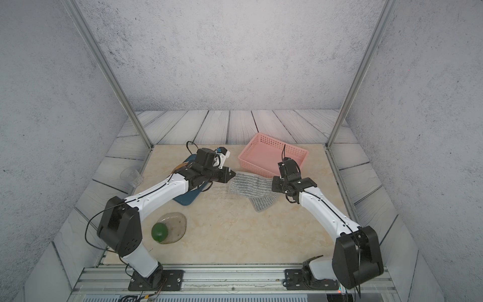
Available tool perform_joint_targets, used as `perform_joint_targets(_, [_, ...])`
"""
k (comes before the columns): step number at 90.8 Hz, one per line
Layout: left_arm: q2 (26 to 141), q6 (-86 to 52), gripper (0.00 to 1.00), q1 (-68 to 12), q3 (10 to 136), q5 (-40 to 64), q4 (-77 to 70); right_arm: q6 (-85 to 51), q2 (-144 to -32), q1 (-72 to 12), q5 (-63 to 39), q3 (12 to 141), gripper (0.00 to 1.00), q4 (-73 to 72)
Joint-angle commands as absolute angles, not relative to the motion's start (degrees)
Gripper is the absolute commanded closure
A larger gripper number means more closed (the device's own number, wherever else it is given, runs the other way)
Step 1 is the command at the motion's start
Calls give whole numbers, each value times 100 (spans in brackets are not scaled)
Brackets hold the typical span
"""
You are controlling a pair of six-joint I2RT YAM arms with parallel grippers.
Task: Fold the square dishcloth
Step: Flatten out the cleaning item at the center of the board.
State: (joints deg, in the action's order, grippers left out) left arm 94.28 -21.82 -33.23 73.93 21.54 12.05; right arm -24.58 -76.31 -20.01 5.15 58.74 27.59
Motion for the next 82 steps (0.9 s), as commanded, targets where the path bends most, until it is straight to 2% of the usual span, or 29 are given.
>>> perform_joint_targets(1, [8902,-2028,100,-3322,7142,1956,1450,-2241,-7224,-2018,553,5905,100,3065])
perform_joint_targets(33, [7271,-2244,100,-3445,6444,2002,1697,-2241,-5889,-2053,-797,5904,100,3410])
perform_joint_targets(65, [5909,-2828,100,-3896,6090,2148,2407,-2927,-4859,-2166,-2118,6112,100,4387])
perform_joint_targets(82, [5657,-3145,100,-3955,5815,2197,2574,-3421,-4642,-2206,-2201,5926,100,4675])
